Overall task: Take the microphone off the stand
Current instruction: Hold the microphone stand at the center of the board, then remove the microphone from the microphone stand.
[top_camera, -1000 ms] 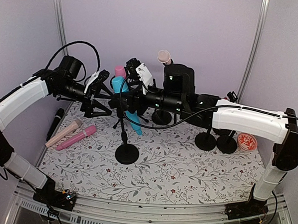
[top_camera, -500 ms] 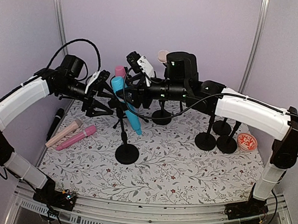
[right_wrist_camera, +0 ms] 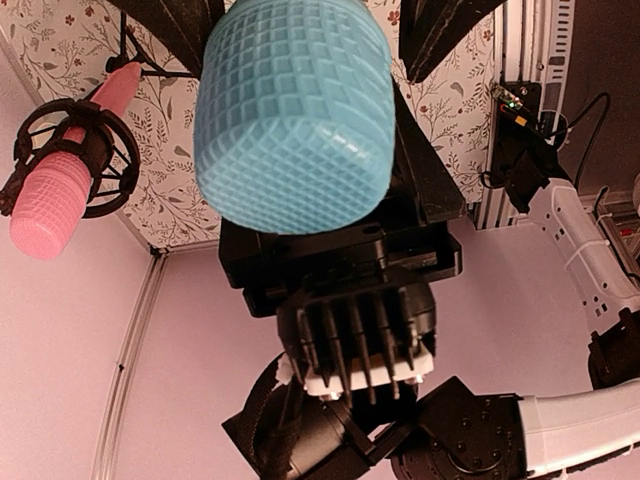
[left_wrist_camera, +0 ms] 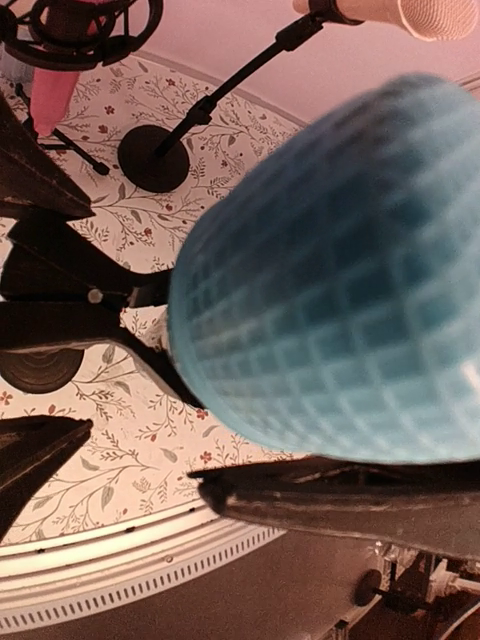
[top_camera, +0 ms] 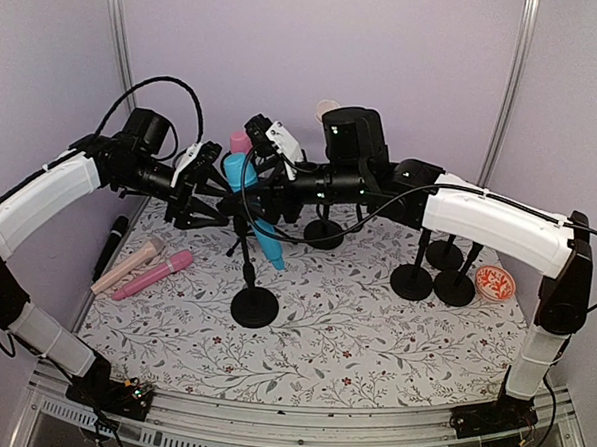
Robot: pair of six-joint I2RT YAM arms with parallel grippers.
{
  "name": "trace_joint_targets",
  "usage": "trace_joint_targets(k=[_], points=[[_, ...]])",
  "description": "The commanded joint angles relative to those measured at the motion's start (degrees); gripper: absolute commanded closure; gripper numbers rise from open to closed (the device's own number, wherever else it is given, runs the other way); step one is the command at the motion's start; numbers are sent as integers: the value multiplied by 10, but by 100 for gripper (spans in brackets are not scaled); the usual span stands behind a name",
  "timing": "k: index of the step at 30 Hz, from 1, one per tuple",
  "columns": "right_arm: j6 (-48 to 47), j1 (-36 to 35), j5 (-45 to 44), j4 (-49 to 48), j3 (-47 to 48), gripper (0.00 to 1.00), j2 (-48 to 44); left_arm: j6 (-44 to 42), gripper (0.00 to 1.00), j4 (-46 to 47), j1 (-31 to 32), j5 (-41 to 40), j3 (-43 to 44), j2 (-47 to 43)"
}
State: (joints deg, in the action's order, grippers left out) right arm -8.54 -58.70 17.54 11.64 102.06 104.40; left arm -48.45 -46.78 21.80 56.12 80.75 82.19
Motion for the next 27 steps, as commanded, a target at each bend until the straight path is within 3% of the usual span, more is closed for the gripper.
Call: trace_joint_targets(k=[1,8,13,17,23,25,27], points=[[-3,1,0,16,28,42,18,-21,37,-18,8,-3,18,7],[-3,4,-2,17,35,59,20,-32,54,-31,8,-5,28,13],[-4,5,-7,19,45,71,16,-33,80,-31,9,-7,29,15],[-11,5,-8,16,67,74,5,-31,99,-31,11,-18,30,13],[-12,5,-8,-30,80,76,-40,-26,99,-30,14,-25,36,11],[-6,3,-15,-48,76,78,-53,-21,91,-26,15,-28,37,10],[-2,-2,-28,-70,64,79,-68,-16,75,-22,15,-31,36,8]])
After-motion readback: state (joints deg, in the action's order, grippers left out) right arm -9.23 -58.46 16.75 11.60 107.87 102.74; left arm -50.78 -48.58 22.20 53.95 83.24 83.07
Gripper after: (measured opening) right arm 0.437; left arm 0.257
